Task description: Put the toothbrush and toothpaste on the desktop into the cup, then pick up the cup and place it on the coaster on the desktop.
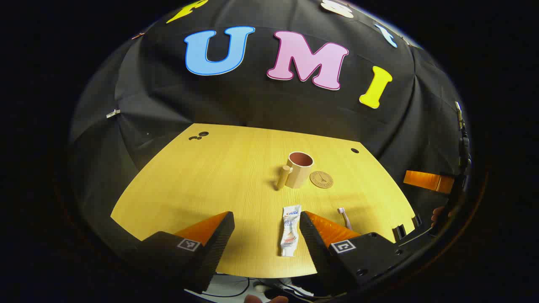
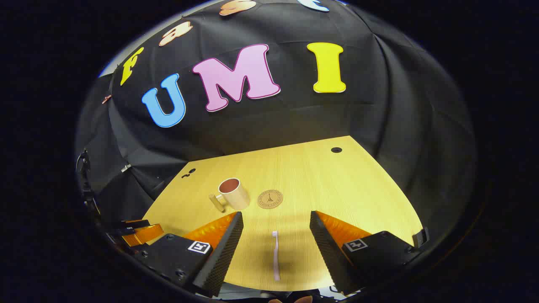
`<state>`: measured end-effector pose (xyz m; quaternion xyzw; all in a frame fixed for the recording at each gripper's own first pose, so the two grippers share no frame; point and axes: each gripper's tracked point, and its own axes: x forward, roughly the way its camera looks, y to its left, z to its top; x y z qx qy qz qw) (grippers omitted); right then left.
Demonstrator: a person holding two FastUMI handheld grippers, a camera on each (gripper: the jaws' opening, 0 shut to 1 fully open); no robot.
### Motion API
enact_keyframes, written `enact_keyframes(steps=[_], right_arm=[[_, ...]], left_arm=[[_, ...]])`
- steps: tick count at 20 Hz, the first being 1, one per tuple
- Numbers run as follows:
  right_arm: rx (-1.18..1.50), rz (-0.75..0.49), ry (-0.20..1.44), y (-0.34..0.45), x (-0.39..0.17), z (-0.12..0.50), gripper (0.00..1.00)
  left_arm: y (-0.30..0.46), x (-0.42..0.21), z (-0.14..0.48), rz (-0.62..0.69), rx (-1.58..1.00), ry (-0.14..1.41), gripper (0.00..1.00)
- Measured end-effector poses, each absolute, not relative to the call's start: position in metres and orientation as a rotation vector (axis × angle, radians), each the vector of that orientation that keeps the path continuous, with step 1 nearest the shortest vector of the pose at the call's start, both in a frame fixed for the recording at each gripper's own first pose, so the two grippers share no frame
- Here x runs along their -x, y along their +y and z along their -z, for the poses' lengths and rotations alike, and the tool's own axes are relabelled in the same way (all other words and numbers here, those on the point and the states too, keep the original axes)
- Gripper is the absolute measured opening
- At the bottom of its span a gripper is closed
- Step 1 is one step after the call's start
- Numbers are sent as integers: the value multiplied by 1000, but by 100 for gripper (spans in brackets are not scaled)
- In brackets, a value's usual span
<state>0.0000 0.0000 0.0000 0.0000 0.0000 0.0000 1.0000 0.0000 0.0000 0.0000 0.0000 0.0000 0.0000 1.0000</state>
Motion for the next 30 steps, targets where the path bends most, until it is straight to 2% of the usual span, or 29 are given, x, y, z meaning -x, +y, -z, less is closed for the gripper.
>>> enact_keyframes(steps=[1, 2, 17, 25, 30], right_arm=[[1, -1, 2, 0, 0, 0, 98], [2, -2, 2, 0, -1, -1, 98], [-19, 36, 65, -32, -5, 18, 98], [-36, 62, 93, -54, -4, 24, 98], [-58, 83, 106, -68, -9, 25, 98]], left_arm=[[-2, -2, 1, 3, -1, 5, 96], [-5, -4, 1, 6, -3, 9, 96], [-34, -51, 20, 71, -52, 122, 96], [-55, -109, 62, 128, -65, 354, 95], [-48, -140, 92, 114, -105, 519, 86]])
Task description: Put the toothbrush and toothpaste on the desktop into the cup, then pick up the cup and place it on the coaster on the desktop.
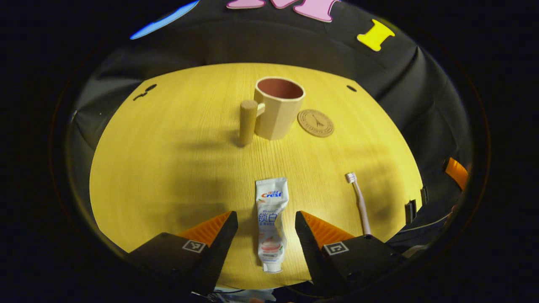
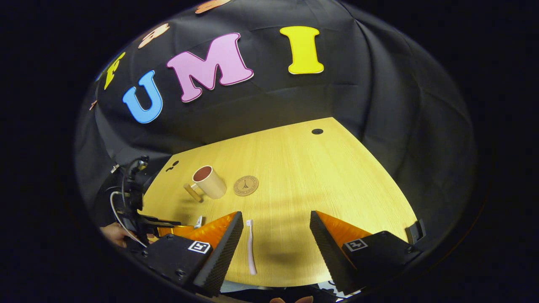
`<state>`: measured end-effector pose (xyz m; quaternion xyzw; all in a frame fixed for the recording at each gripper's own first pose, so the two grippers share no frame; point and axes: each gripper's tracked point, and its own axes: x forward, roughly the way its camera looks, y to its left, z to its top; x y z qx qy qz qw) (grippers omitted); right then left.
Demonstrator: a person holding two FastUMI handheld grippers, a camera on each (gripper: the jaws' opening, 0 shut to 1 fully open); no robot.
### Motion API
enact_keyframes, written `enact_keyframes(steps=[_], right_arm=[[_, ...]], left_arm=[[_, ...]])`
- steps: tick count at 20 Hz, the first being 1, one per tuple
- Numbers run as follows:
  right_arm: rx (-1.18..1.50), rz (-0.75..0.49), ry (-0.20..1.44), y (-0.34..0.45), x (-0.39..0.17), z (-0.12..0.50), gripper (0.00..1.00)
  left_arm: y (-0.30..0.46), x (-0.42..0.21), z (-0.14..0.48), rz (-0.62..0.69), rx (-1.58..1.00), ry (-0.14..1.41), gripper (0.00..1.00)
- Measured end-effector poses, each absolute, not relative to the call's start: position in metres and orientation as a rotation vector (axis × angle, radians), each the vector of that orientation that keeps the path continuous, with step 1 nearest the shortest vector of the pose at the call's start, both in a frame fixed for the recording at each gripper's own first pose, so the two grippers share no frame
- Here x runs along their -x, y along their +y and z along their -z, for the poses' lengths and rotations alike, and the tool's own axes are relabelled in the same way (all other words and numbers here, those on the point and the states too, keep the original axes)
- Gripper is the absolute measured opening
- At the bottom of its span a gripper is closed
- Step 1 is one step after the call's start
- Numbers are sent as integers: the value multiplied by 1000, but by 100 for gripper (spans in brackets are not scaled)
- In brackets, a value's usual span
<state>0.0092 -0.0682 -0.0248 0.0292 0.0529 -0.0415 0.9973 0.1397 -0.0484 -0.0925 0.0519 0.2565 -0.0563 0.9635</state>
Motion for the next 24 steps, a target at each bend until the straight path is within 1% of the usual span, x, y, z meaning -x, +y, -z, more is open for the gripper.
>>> enact_keyframes(steps=[4, 7, 9, 10, 12, 13, 16, 18, 19, 20, 21, 22, 24], right_arm=[[-69, 91, 116, -78, -13, 26, 98], [-73, 91, 133, -81, -16, 30, 98], [-69, 86, 146, -80, -19, 33, 98], [-68, 79, 156, -79, -21, 34, 98], [-65, 64, 176, -74, -25, 40, 98], [-64, 55, 188, -71, -26, 43, 98], [-66, 20, 232, -57, -33, 55, 98], [-62, -3, 278, -48, -33, 67, 98], [-60, -15, 301, -43, -35, 73, 99], [-56, -25, 326, -37, -39, 79, 98], [-47, -33, 344, -36, -40, 87, 98], [-31, -39, 364, -32, -44, 93, 98], [-3, -42, 397, -24, -51, 103, 96]], left_arm=[[-49, -151, 110, 105, -156, 602, 77], [-51, -155, 116, 96, -174, 627, 74], [-55, -157, 116, 93, -192, 625, 69], [-54, -157, 119, 75, -206, 639, 61], [-53, -156, 122, 45, -263, 674, 55], [-56, -156, 124, 55, -282, 693, 54], [-59, -154, 125, 51, -277, 726, 47], [-59, -154, 123, 43, -238, 721, 48], [-55, -155, 121, 36, -230, 710, 46], [-53, -152, 117, 35, -211, 708, 27], [-53, -154, 120, 43, -195, 697, 30], [-51, -152, 120, 52, -182, 693, 23], [-47, -148, 121, 64, -158, 686, 21]])
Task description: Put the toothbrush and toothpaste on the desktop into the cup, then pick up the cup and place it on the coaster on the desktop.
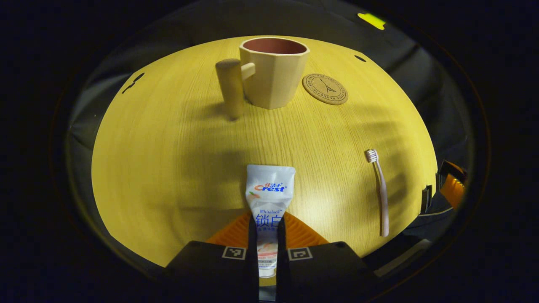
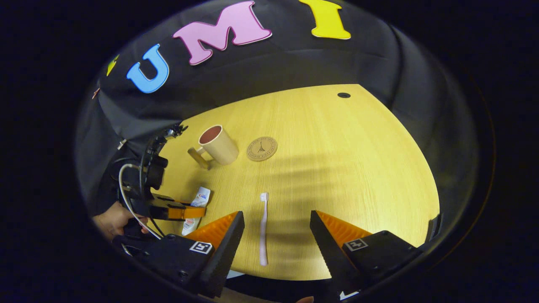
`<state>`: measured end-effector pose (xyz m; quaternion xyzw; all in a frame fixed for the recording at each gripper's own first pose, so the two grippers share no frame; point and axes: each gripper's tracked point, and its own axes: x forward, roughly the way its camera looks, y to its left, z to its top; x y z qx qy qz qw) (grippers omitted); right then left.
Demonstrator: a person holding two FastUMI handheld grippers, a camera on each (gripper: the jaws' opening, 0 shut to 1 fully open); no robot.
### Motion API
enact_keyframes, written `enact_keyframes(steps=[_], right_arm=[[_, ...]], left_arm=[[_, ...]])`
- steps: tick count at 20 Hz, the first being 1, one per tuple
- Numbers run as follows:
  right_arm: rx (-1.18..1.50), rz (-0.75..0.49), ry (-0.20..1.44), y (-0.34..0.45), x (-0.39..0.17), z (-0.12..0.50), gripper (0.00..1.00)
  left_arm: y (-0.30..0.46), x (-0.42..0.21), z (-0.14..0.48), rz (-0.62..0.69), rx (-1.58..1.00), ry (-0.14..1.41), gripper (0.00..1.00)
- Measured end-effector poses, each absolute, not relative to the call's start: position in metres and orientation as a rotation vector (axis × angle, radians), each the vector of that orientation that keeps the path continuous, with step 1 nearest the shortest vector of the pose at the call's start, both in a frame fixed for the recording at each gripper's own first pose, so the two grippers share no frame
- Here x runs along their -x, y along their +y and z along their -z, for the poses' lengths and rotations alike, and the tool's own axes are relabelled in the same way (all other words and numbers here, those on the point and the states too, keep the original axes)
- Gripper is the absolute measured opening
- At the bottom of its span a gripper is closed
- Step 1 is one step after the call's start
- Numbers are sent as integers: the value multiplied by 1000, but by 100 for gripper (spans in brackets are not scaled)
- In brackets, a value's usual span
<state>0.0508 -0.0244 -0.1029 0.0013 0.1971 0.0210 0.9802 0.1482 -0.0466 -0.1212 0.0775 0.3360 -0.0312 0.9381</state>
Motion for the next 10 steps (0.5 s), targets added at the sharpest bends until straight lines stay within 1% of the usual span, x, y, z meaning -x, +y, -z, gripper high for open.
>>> enact_keyframes(steps=[4, 7, 9, 10], right_arm=[[50, -29, 479, -16, -66, 128, 96], [91, -10, 530, -11, -77, 145, 87], [116, 3, 556, -7, -84, 156, 84], [129, 8, 568, -4, -87, 160, 84]], left_arm=[[-35, -127, 115, 81, -141, 650, 20], [-25, -105, 110, 89, -108, 623, 20], [-19, -90, 107, 95, -77, 608, 20], [-15, -83, 106, 96, -66, 602, 20]])
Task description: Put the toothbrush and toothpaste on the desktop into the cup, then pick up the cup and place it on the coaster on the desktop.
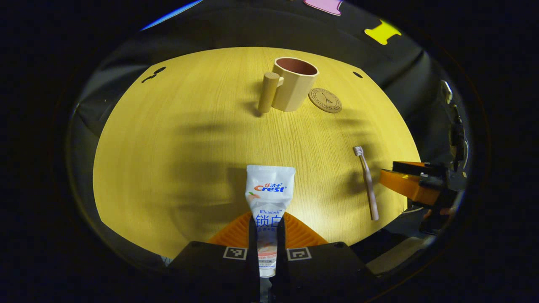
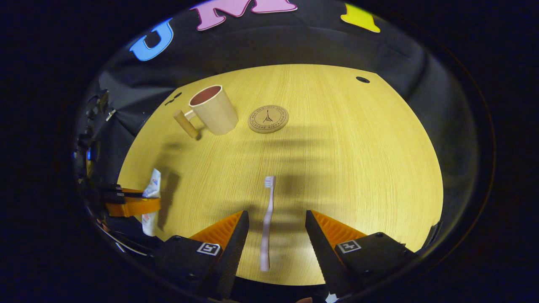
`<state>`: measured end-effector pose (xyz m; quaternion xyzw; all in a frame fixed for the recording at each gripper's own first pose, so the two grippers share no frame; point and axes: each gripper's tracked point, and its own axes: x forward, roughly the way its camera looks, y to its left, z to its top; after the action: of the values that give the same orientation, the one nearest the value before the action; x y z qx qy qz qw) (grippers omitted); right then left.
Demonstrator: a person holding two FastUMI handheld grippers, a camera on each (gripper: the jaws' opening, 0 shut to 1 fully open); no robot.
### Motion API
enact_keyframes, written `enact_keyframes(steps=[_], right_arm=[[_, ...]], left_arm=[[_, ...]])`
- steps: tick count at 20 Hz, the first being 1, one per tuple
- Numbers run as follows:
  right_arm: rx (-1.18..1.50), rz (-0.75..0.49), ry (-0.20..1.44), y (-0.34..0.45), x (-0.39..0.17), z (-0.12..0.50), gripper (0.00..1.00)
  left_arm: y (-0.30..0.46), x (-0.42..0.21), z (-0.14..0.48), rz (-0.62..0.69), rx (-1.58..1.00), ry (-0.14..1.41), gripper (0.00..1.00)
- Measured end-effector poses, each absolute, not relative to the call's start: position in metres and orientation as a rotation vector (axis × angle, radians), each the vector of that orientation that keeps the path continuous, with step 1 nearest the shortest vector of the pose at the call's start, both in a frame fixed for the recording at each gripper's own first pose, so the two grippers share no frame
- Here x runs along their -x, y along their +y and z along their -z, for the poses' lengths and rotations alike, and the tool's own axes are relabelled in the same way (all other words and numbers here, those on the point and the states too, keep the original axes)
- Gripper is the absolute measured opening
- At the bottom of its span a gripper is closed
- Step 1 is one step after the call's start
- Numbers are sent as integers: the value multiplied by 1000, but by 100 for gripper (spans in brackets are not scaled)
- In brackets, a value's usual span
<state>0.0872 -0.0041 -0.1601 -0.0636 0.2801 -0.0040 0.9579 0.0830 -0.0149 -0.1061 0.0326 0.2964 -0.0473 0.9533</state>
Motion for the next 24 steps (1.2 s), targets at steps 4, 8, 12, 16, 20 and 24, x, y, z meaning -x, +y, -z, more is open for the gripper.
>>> enact_keyframes(steps=[4, 8, 12, 16, 20, 24], right_arm=[[204, 41, 642, 0, -97, 183, 81], [252, 79, 685, 0, -102, 193, 75], [258, 84, 750, 4, -102, 200, 54], [276, 98, 735, 9, -102, 199, 15], [234, 109, 722, 10, -103, 199, 7], [95, 83, 612, 11, -103, 183, 6]], left_arm=[[0, -69, 106, 86, -52, 579, 20], [23, -54, 109, 72, -42, 569, 20], [35, -45, 117, 73, -17, 566, 20], [39, -40, 125, 78, 4, 565, 20], [38, -36, 125, 89, 14, 546, 20], [29, -38, 104, 116, 24, 482, 20]])
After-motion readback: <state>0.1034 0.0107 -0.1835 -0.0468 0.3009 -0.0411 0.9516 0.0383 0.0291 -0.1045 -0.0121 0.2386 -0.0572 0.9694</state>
